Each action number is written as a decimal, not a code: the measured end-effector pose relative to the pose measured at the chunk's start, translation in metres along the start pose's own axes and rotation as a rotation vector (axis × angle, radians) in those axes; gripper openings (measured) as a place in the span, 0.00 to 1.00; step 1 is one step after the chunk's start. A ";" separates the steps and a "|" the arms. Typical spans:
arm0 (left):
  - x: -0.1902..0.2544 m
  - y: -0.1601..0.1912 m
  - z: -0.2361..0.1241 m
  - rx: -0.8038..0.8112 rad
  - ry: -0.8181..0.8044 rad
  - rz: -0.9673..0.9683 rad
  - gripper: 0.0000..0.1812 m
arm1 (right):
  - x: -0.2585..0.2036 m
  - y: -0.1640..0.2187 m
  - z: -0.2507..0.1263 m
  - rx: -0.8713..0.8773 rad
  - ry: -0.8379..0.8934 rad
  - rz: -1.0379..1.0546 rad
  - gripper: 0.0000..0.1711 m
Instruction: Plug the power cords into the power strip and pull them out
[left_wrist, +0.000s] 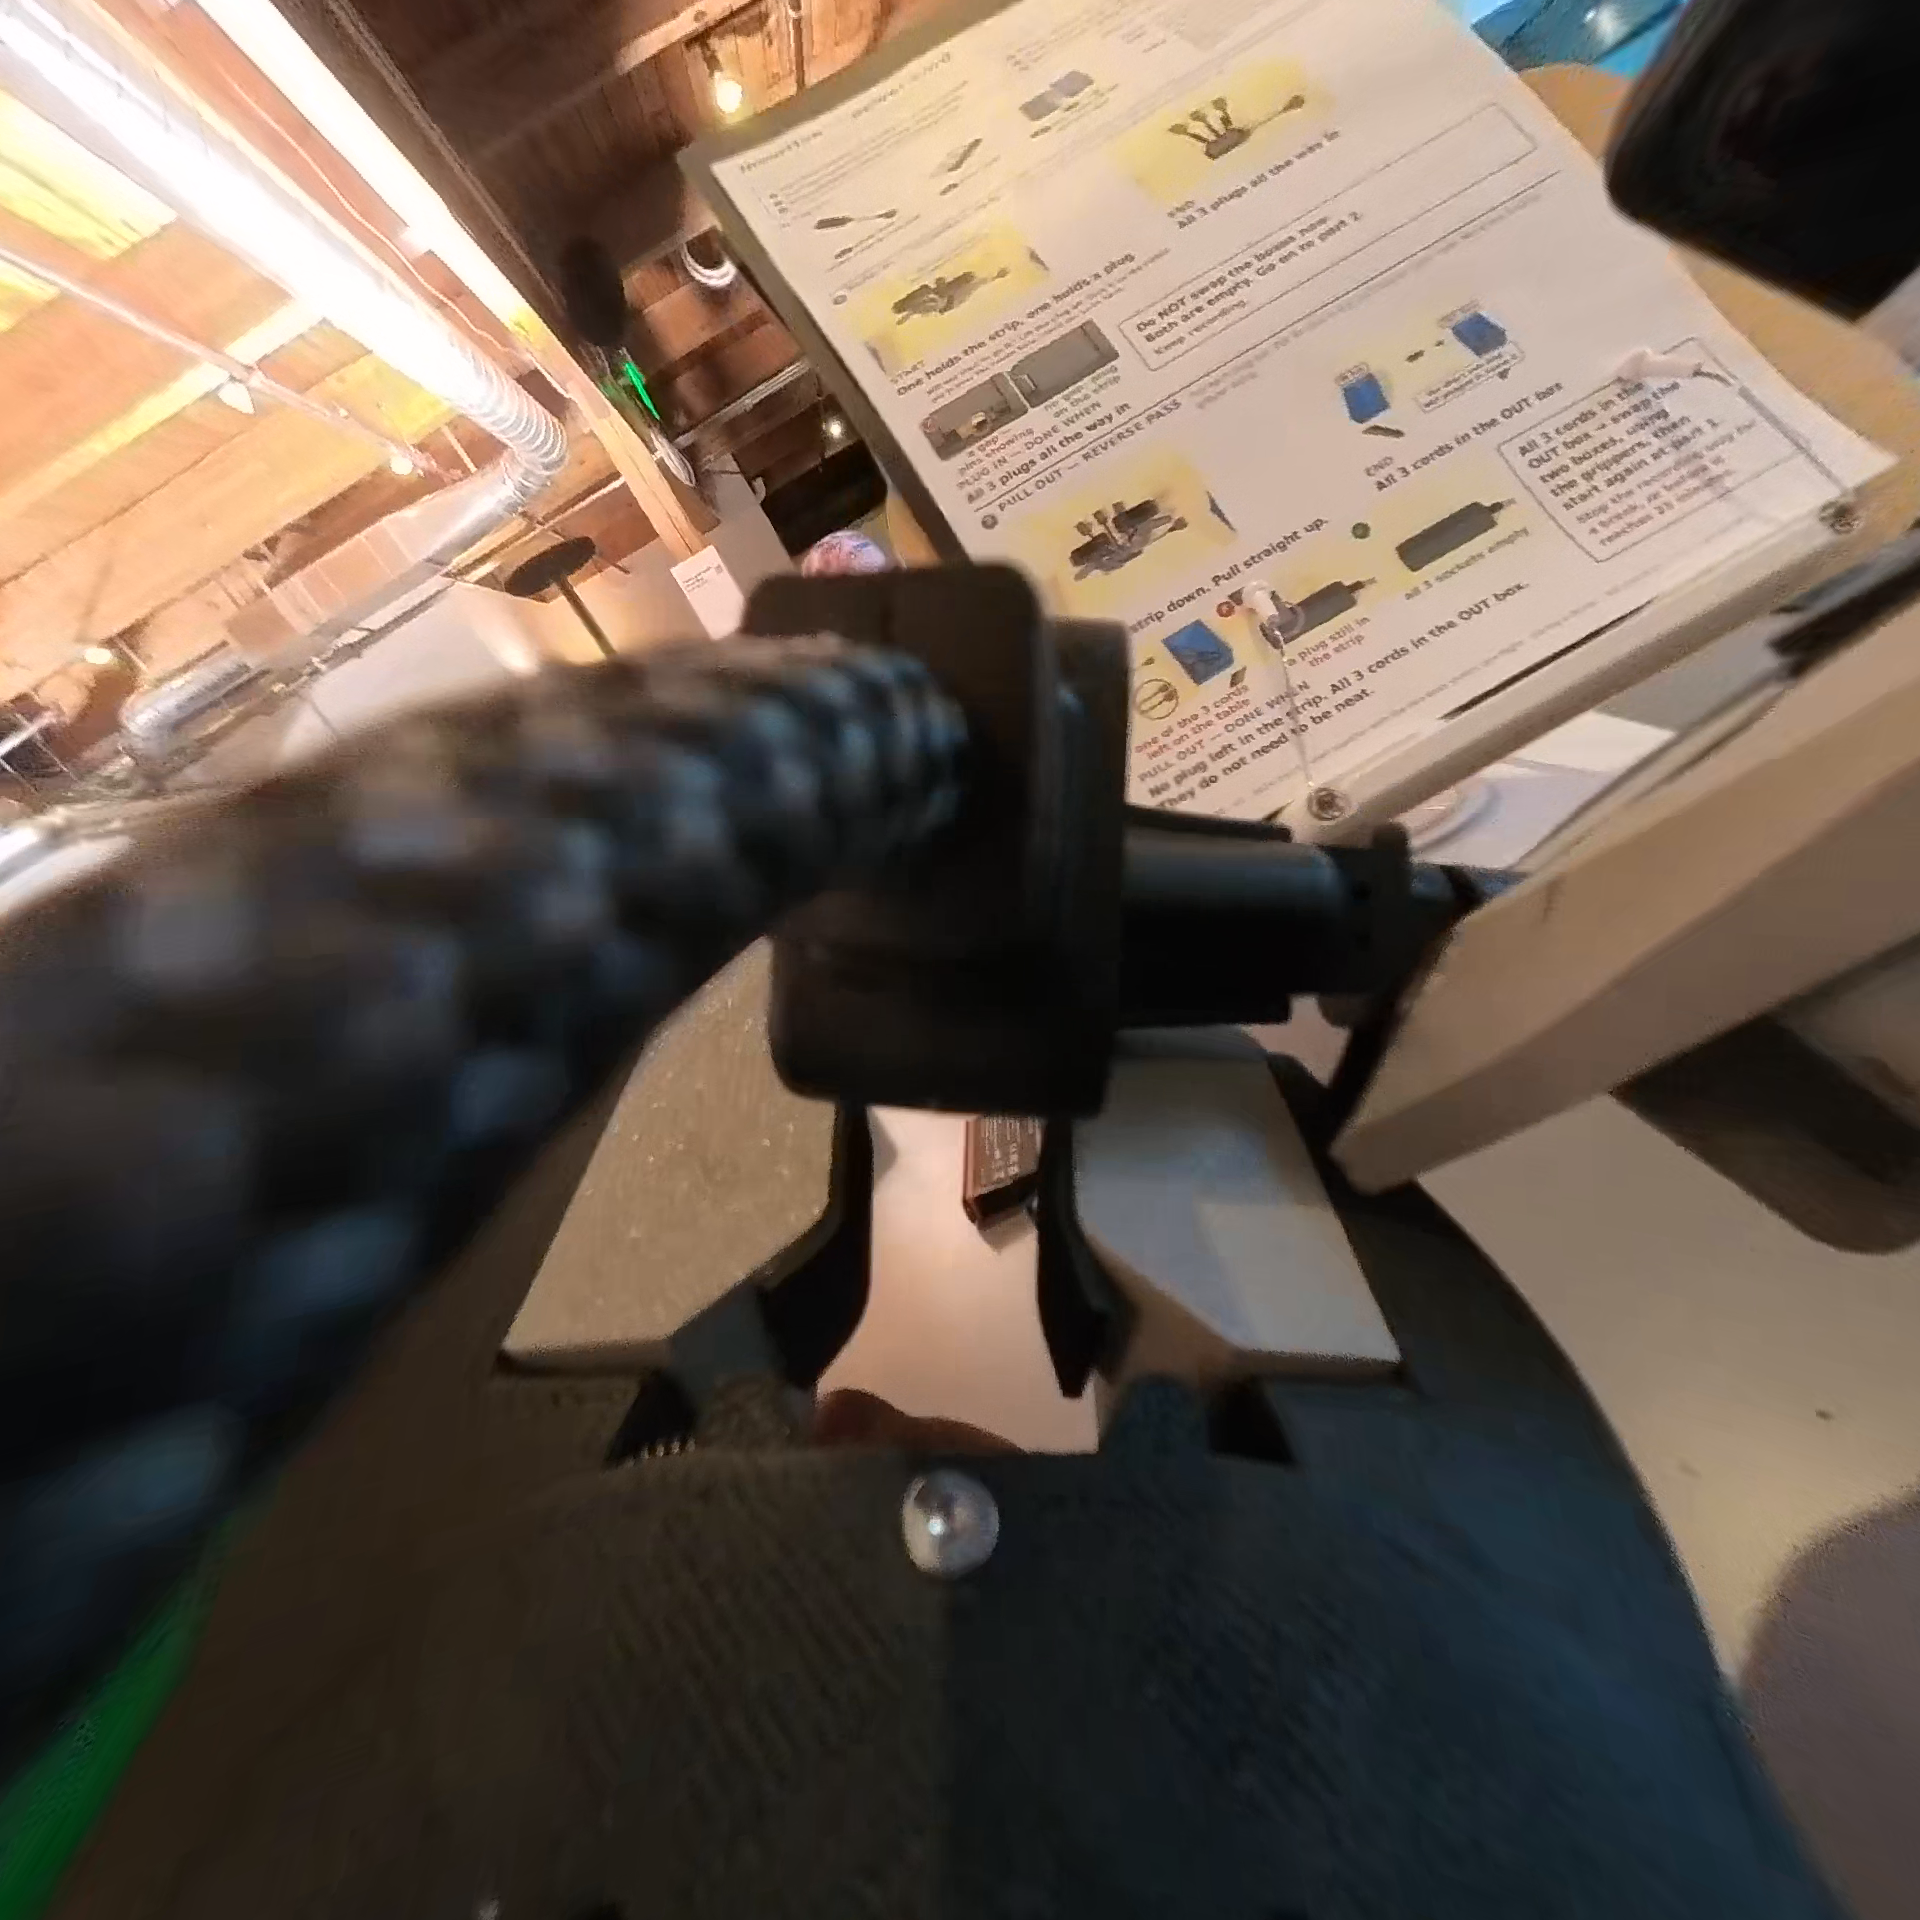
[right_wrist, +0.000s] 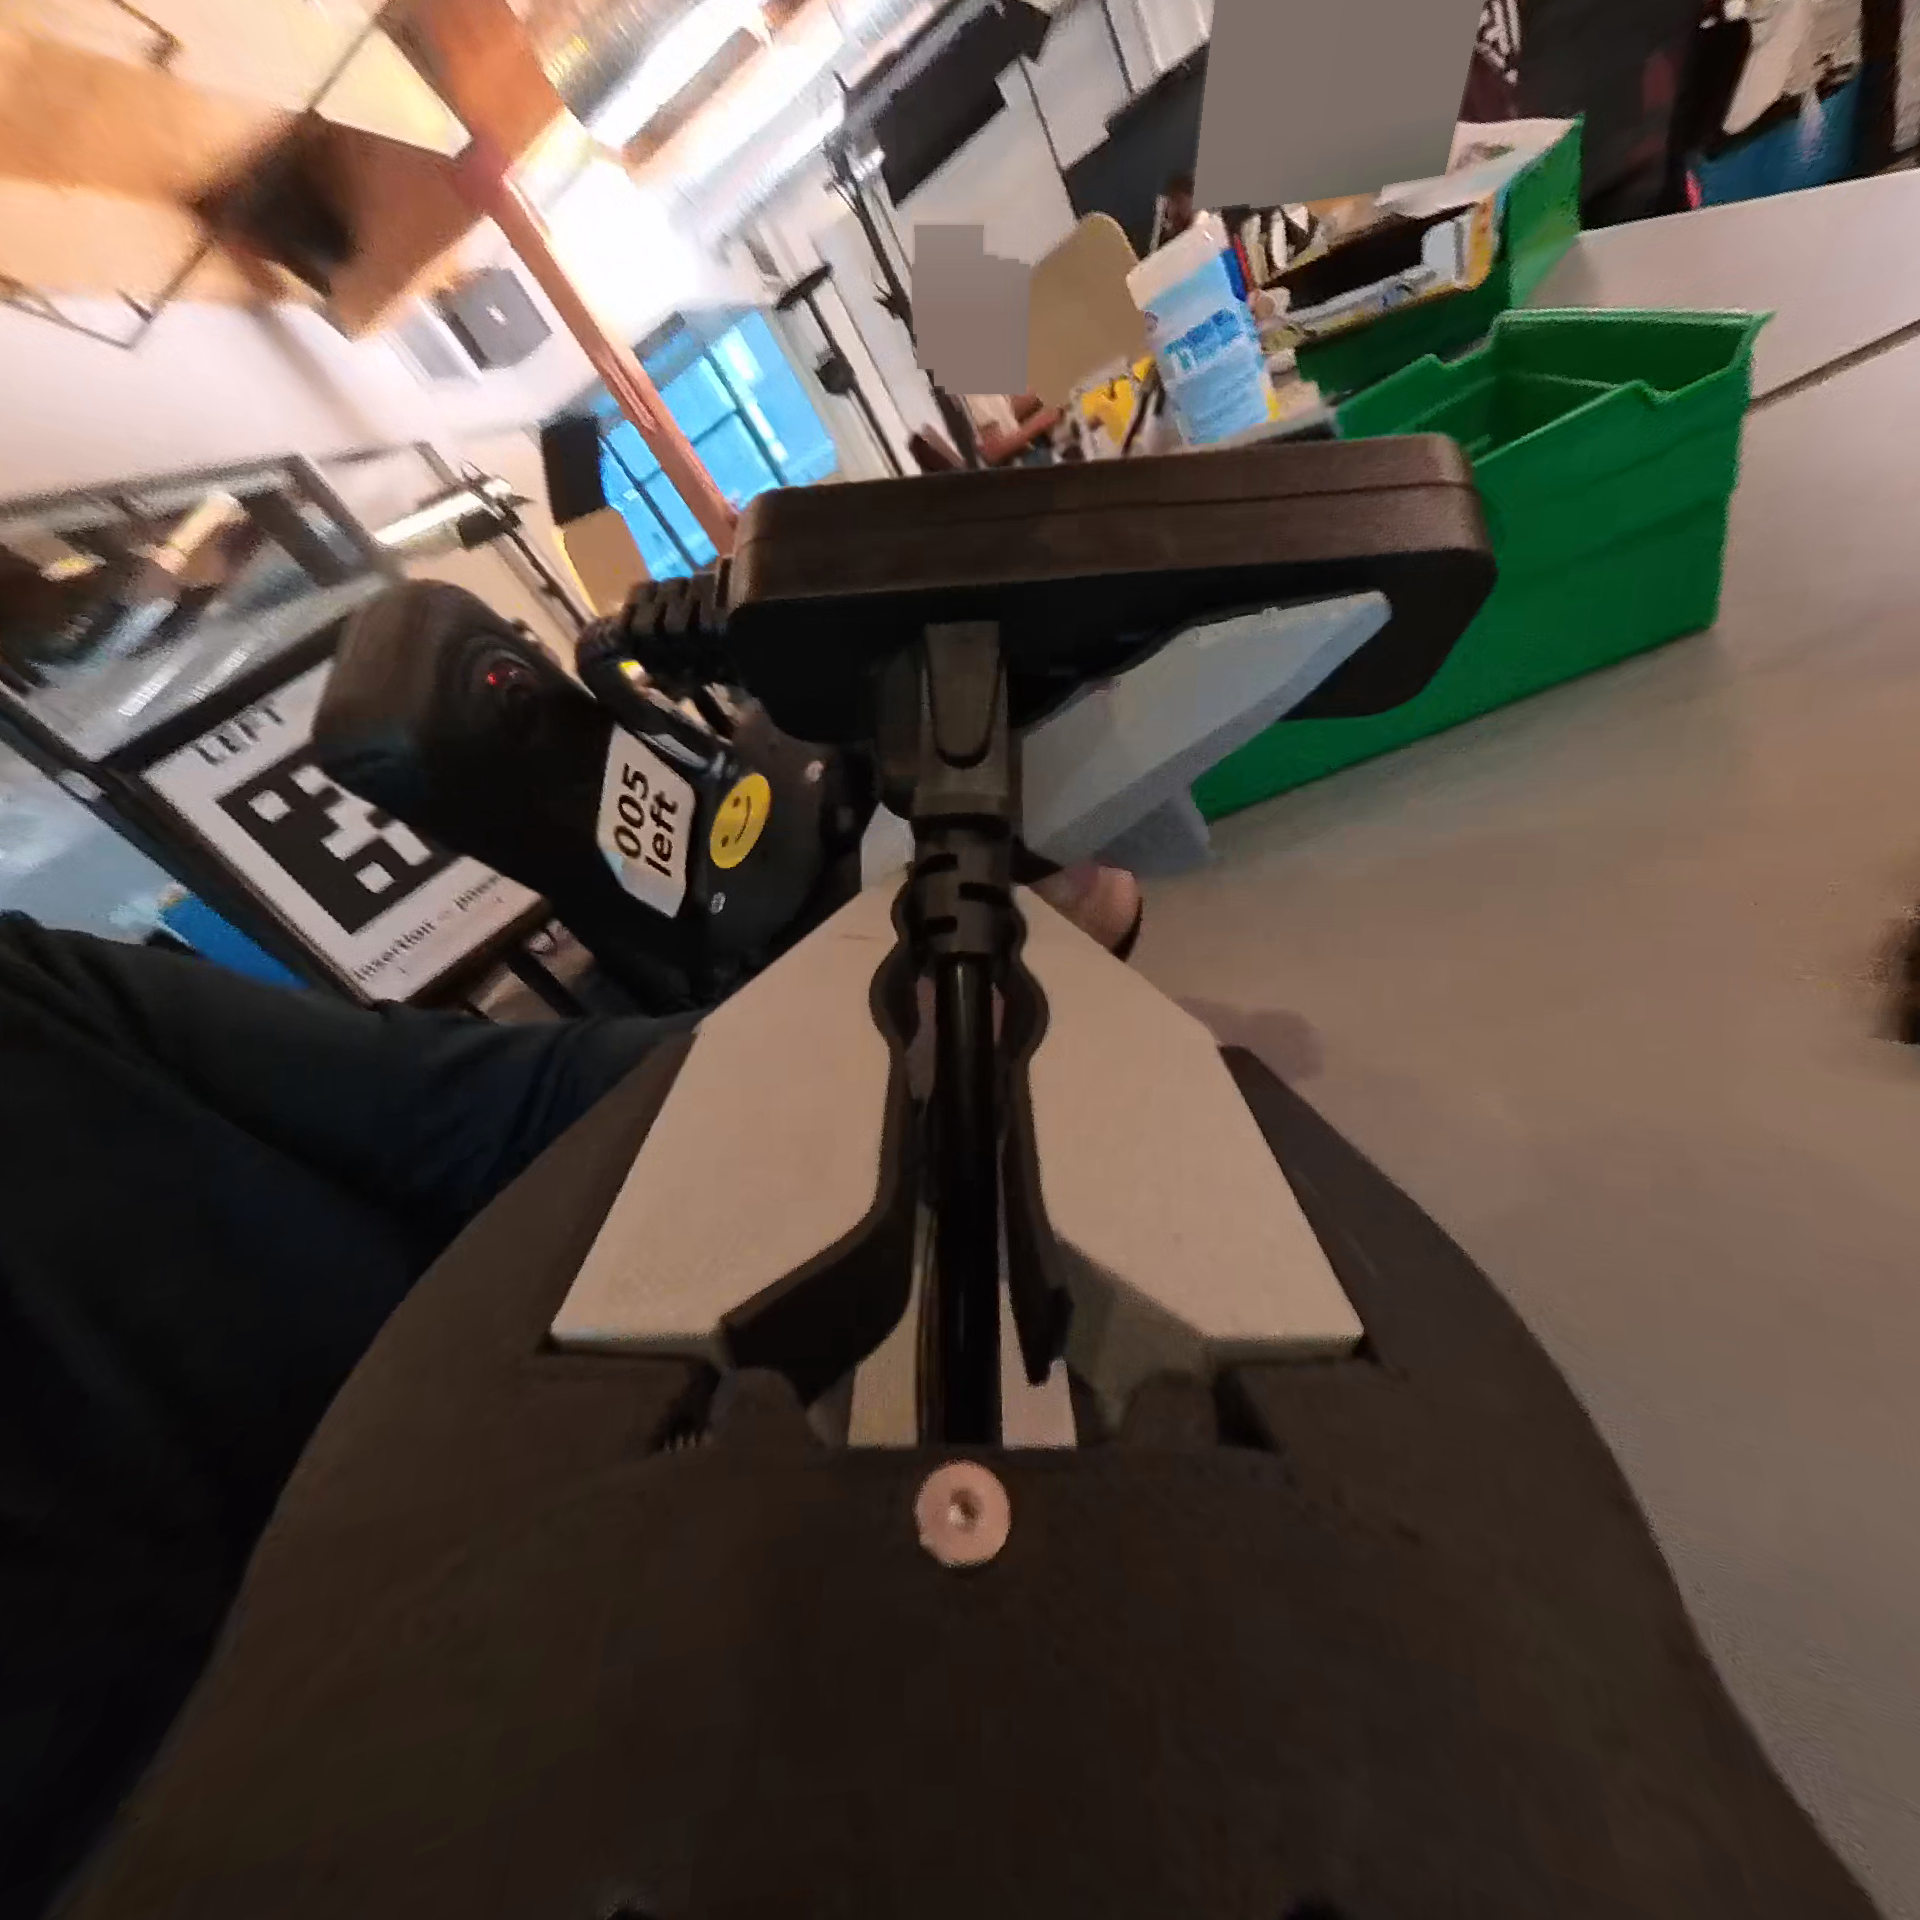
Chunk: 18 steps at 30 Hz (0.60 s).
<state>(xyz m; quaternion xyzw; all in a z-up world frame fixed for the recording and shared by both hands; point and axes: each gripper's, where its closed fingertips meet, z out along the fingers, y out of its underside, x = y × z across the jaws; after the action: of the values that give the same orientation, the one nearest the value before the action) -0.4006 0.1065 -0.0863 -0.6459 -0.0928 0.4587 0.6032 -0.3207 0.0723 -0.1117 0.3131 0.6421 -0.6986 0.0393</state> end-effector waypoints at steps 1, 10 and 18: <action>0.000 0.001 0.001 -0.005 0.000 0.000 0.18 | 0.000 0.000 0.001 0.009 -0.015 0.013 0.05; 0.019 -0.006 0.002 0.027 0.043 0.058 0.17 | 0.003 -0.001 -0.021 -0.159 0.120 -0.181 0.05; 0.008 0.000 0.001 0.018 0.032 -0.002 0.16 | 0.000 0.000 -0.004 -0.047 0.006 -0.028 0.05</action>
<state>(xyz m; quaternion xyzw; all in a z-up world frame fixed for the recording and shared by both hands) -0.3973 0.1127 -0.0898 -0.6475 -0.0799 0.4485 0.6109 -0.3193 0.0760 -0.1122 0.3052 0.6628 -0.6828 0.0353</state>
